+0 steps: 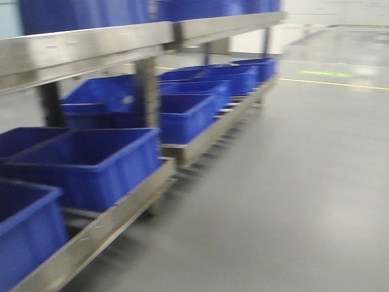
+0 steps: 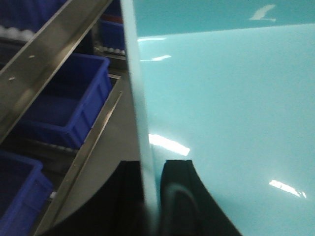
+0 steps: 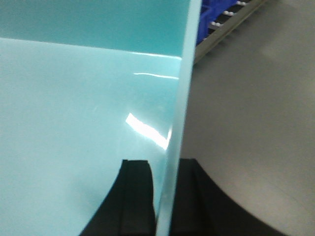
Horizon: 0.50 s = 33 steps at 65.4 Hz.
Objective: Move two blue bins to right shelf middle
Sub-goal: 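Hold the teal bin with both grippers and turn the base away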
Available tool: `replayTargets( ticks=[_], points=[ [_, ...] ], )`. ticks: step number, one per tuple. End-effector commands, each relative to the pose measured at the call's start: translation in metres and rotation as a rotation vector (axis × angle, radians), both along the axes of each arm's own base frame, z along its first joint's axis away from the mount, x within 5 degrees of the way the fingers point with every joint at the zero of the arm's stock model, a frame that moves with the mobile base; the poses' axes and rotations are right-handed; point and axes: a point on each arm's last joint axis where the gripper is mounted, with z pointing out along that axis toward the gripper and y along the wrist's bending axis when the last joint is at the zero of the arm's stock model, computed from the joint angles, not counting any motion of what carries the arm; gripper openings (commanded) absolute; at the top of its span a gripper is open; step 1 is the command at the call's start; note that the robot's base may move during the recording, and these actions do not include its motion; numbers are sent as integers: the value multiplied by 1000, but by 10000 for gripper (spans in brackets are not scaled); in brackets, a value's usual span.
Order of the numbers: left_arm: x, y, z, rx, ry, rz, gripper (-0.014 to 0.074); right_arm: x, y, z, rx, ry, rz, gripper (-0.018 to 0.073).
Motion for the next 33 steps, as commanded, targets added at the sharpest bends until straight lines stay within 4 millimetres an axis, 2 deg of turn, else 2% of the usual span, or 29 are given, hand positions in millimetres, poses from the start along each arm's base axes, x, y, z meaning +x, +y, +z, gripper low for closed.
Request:
replayTargets(
  ticks=[1, 33],
  points=[
    [-6, 0, 13, -27, -67, -20, -111, -3, -2, 12, 10, -73, 1, -152],
    [-6, 0, 13, -27, -67, -20, -111, -3, -2, 12, 10, -73, 1, -152]
  ],
)
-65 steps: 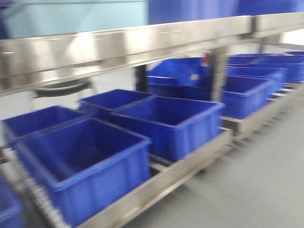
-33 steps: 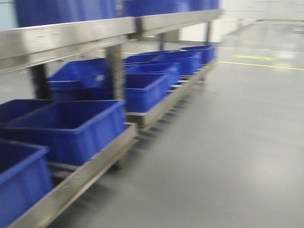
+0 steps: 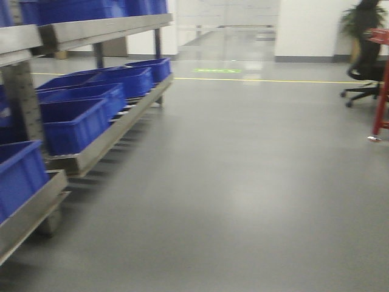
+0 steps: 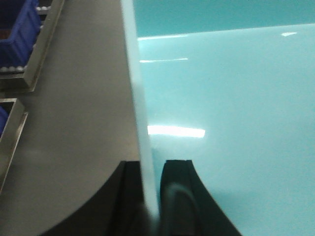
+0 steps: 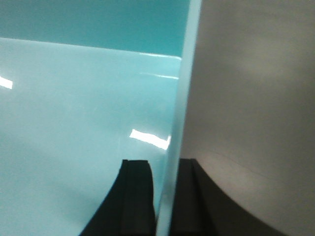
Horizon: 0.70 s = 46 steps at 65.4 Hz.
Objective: Move two blue bins to right shelf middle
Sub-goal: 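Hold the teal bin with both grippers and turn the base away, then drive forward along the aisle holding the teal bin in both grippers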
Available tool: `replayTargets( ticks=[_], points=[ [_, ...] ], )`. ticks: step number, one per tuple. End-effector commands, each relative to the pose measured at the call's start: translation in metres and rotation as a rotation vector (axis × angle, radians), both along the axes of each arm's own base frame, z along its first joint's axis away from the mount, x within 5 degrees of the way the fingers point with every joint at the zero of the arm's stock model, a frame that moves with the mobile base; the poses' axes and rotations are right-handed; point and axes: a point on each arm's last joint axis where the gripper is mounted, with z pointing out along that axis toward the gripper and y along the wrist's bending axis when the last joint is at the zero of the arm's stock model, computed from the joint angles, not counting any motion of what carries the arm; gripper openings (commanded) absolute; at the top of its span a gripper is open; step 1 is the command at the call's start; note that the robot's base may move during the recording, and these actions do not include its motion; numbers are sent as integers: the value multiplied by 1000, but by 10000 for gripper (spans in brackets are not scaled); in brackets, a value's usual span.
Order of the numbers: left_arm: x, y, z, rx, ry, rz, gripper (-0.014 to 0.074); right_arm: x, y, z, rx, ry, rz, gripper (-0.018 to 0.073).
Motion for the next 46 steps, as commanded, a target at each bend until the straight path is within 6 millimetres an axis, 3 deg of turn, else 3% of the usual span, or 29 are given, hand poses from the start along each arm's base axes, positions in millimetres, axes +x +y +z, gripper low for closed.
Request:
replayTargets(
  ticks=[1, 46],
  points=[
    [-6, 0, 13, -27, -67, -20, -111, -3, -2, 12, 10, -73, 1, -152],
    [-6, 0, 13, -27, -67, -20, -111, -3, -2, 12, 10, -73, 1, -152]
  ],
)
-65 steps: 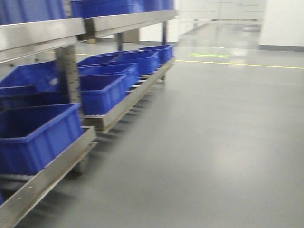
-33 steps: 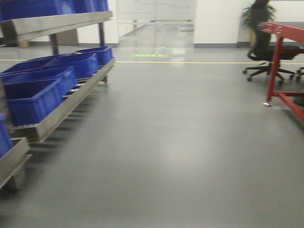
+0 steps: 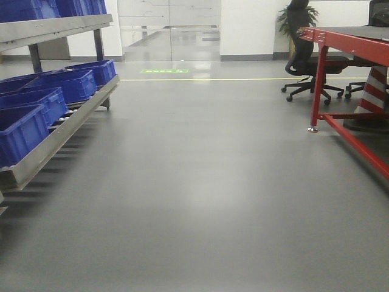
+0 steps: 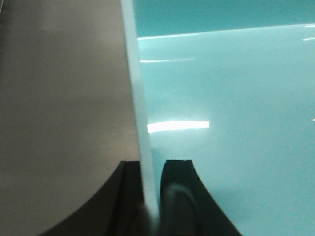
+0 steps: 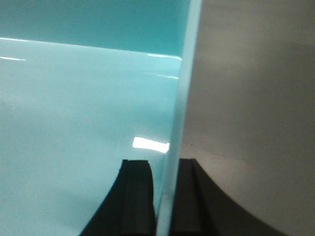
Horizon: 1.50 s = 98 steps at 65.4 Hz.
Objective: Move two blue bins to right shelf middle
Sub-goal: 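Drive forward along the aisle holding the teal bin in both grippers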
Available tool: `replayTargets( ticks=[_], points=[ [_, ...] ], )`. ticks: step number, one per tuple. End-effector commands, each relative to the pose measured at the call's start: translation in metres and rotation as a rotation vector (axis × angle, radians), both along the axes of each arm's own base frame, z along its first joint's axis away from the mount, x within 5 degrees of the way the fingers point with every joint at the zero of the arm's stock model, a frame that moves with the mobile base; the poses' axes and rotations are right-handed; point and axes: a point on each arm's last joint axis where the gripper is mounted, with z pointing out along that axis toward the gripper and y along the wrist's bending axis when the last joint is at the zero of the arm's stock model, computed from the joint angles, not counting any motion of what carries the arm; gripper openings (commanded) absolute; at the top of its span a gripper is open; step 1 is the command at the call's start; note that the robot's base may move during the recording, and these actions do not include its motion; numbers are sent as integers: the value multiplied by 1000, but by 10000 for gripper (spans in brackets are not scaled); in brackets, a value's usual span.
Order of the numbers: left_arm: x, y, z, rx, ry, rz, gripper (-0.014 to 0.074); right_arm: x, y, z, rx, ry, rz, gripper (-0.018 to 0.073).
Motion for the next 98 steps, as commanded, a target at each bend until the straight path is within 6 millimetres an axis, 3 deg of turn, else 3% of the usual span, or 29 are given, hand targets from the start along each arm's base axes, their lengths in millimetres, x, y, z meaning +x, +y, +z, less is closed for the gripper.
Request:
replayTargets(
  ticks=[1, 98],
  points=[
    [-6, 0, 13, -26, -67, -21, -111, -3, -2, 12, 12, -72, 1, -152],
    [-6, 0, 13, -26, -67, -21, -111, -3, -2, 12, 12, -72, 1, -152]
  ],
)
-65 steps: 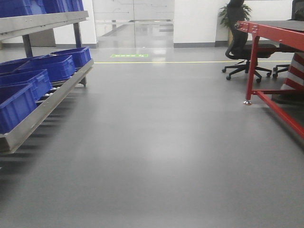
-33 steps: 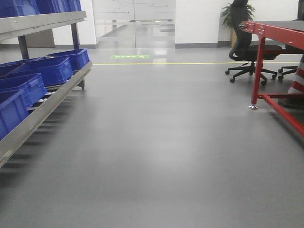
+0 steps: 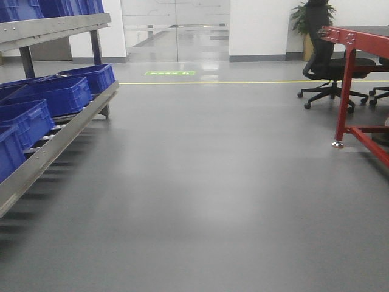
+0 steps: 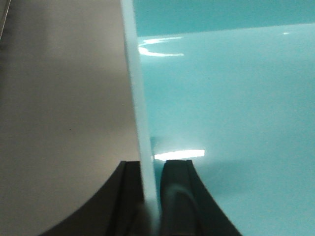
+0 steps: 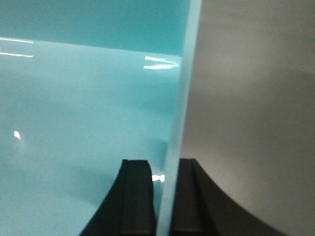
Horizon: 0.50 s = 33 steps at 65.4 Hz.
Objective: Move two blue bins to right shelf middle
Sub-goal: 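Drive forward along the aisle holding the teal bin in both grippers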
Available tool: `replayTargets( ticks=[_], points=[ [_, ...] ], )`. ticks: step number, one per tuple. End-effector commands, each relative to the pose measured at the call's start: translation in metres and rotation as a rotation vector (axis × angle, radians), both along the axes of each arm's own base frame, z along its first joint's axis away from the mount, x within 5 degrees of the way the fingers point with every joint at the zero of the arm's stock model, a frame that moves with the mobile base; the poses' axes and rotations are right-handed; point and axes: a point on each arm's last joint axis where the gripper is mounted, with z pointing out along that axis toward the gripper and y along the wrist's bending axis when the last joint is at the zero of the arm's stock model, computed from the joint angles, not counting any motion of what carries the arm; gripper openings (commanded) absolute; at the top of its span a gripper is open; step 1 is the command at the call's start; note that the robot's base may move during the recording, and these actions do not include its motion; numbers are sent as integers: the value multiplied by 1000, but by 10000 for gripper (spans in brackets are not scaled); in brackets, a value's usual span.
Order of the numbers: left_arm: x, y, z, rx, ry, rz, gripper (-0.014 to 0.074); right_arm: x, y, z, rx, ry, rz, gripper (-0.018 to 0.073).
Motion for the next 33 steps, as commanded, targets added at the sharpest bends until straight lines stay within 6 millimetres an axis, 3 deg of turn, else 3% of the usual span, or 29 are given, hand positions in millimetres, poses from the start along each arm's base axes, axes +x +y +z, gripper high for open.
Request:
replayTargets(
  ticks=[1, 33],
  points=[
    [-6, 0, 13, -26, -67, -21, -111, -3, -2, 12, 12, -72, 1, -152],
    [-6, 0, 13, -26, -67, -21, -111, -3, -2, 12, 12, -72, 1, -152]
  ],
)
